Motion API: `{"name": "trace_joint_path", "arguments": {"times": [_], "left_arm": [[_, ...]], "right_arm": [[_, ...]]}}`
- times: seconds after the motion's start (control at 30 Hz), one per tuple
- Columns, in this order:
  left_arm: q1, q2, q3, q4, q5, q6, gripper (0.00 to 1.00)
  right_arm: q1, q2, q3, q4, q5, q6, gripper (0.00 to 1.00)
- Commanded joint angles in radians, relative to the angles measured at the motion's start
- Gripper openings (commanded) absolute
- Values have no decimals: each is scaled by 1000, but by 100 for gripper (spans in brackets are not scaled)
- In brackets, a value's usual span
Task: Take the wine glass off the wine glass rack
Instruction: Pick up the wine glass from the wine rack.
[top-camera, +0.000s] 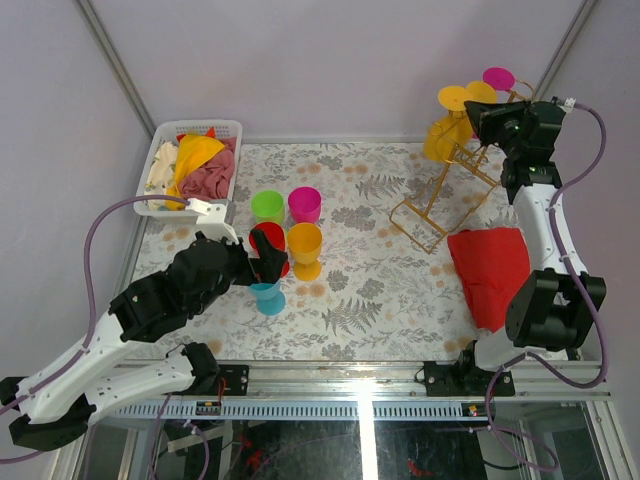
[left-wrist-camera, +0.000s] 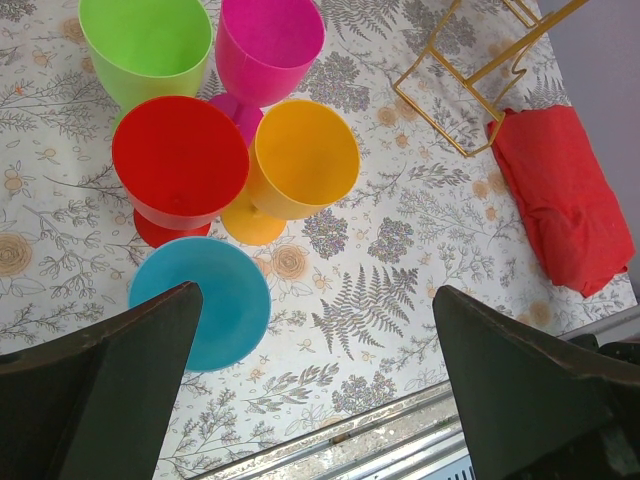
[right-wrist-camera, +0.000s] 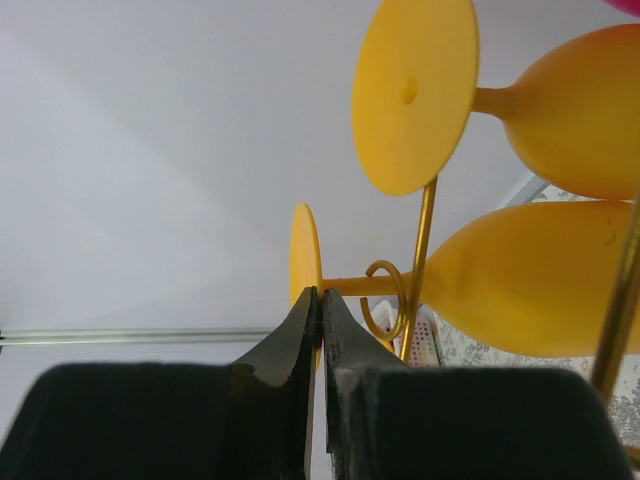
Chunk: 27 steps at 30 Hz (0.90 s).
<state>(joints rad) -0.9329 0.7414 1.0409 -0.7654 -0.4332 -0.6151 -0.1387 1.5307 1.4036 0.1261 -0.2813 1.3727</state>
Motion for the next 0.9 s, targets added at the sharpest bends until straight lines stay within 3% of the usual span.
{"name": "trace_joint_path", "arguments": {"times": [0.0, 0.67, 0.87], "left_arm": [[7, 3, 8, 56, -5, -12, 100], [8, -11, 4, 51, -7, -17, 100], [8, -20, 0, 51, -12, -24, 100]], "right_arm": [[-4, 27, 84, 79, -78, 5, 0], [-3, 79, 243, 12, -314, -182, 0], [-4, 104, 296, 61, -458, -187, 0]]}}
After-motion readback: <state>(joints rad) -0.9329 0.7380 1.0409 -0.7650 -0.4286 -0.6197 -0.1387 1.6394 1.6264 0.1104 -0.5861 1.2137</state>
